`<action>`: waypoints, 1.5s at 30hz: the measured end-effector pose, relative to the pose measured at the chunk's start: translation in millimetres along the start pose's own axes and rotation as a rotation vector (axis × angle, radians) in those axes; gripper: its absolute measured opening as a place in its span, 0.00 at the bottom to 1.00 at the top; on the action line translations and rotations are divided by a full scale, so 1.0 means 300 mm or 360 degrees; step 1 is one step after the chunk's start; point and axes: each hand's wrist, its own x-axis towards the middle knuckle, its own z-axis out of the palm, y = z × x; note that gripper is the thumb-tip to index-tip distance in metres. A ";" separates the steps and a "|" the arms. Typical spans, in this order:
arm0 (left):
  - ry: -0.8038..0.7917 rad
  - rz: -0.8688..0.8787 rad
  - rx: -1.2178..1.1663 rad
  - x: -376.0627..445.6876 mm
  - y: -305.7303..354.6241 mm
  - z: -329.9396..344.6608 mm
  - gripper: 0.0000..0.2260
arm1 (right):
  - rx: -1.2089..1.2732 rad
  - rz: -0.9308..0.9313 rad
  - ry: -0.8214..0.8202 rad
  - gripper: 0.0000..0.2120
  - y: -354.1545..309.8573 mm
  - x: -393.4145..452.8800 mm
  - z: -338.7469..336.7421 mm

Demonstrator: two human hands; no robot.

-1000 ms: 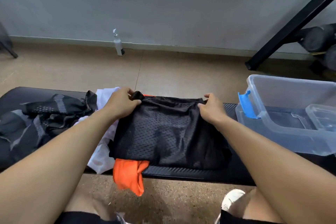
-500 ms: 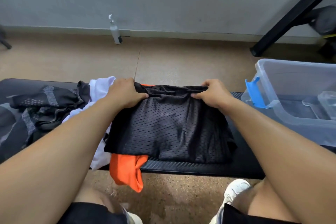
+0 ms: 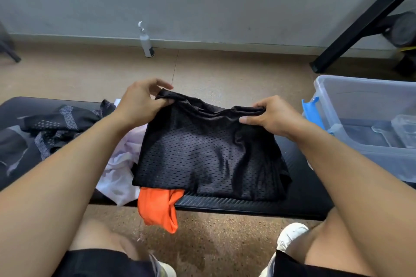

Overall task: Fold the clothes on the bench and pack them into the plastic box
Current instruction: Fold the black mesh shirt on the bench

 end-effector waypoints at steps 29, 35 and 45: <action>-0.1320 -0.0109 0.0569 -0.318 0.112 -0.171 0.08 | -0.1457 -0.0105 -0.1174 0.13 -0.098 -0.251 0.068; -0.0886 0.0040 0.0367 -0.313 0.151 -0.129 0.08 | -0.0943 -0.0148 -0.0498 0.19 -0.092 -0.205 0.040; -0.0829 0.0639 0.0967 -0.287 0.101 0.206 0.37 | -0.1533 0.0204 -0.0743 0.30 -0.093 -0.144 0.081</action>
